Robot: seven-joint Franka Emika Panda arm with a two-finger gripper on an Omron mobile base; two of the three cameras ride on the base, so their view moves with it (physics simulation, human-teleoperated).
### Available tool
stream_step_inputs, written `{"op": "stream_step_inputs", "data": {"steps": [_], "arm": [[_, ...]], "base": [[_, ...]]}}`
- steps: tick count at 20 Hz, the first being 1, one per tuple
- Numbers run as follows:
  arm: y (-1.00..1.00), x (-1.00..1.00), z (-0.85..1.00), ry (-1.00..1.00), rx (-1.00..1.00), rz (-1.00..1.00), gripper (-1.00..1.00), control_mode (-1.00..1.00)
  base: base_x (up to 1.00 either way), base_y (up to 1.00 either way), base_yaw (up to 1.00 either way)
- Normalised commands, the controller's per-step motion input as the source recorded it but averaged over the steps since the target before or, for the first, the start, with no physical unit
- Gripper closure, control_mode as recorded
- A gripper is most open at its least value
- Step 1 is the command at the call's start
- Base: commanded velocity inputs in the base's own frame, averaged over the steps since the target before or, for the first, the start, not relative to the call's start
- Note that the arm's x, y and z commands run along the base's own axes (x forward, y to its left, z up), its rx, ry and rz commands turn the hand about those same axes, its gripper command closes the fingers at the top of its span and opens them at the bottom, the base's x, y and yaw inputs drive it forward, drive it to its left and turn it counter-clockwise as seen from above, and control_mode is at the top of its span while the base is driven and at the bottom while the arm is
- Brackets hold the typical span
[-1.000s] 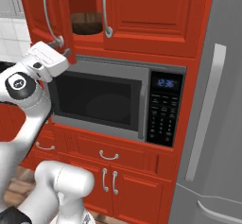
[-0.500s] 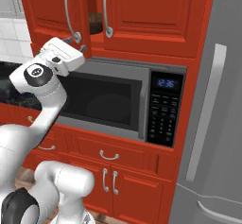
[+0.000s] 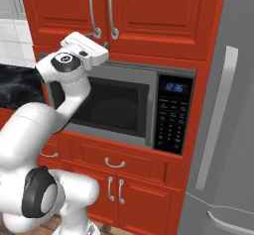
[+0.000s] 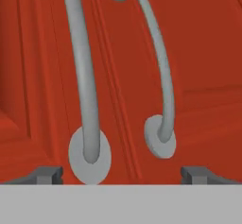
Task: Open the cabinet. Pick the bowls from the counter and place them in the cabinet. Then close the cabinet.
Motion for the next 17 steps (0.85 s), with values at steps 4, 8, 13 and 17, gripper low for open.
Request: {"op": "stream_step_inputs", "data": {"steps": [4,8,13,17], "arm": [[-0.19,0.91,0.00,0.03,0.00,0.11,-1.00,-1.00],[-0.51,0.95,-0.01,0.09,0.02,0.20,-1.00,-1.00],[-0.92,1.00,-0.06,0.16,0.10,0.34,-1.00,-1.00],[-1.00,1.00,-0.08,0.05,0.12,0.29,-1.00,-1.00]], "base": [[0.00,0.00,0.00],[0.00,0.00,0.00],[0.00,0.00,0.00],[0.00,0.00,0.00]]}}
